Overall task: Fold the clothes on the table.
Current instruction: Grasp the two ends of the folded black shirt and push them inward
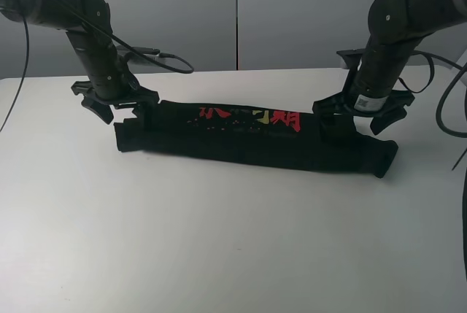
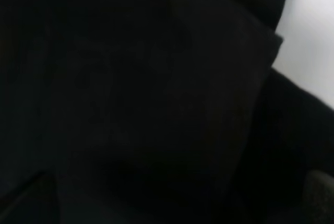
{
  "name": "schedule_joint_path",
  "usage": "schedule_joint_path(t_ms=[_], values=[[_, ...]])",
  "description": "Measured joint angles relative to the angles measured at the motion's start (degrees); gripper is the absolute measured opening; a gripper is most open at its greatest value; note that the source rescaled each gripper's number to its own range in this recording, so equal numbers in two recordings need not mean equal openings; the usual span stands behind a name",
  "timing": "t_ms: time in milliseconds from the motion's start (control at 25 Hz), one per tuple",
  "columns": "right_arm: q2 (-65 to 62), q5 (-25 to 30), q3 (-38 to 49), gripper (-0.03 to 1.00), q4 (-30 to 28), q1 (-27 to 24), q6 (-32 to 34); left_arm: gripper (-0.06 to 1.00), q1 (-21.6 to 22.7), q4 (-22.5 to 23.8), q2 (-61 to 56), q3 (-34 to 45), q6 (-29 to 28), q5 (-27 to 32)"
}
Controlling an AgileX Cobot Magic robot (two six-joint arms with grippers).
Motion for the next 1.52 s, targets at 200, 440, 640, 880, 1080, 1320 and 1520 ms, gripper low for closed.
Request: schedule_joint_path(t_ms=[200, 440, 640, 880, 1080, 1320, 1520], values=[[1.0, 0.1, 0.0, 1.00, 2.7, -0.9, -0.6, 1.00, 0.0, -0.1, 1.5, -0.1, 0.1, 0.2], [1.6, 0.3, 0.0, 1.00, 5.8, -2.7, -3.7, 1.00, 0.0, -0.3, 3.6, -0.1, 0.1, 0.1], [1.6, 0.4, 0.0, 1.00, 5.8, -4.0, -4.1, 1.00, 0.0, -0.3, 3.6, -0.1, 0.1, -0.1], [1.6, 2.0, 0.0, 1.00, 6.3, -4.6, -4.5, 1.00, 0.0, -0.3, 3.6, -0.1, 0.1, -0.1], [1.6, 2.6, 0.0, 1.00, 7.0, -6.9, -4.5, 1.00, 0.0, -0.3, 3.6, -0.1, 0.1, -0.2], [2.7, 1.6, 0.0, 1.00, 6.9, -8.6, -5.0, 1.00, 0.0, -0.2, 3.6, -0.1, 0.1, -0.2], [3.9, 0.5, 0.0, 1.00, 7.2, -8.6, -5.1, 1.00, 0.0, -0.2, 3.6, -0.1, 0.1, -0.2]])
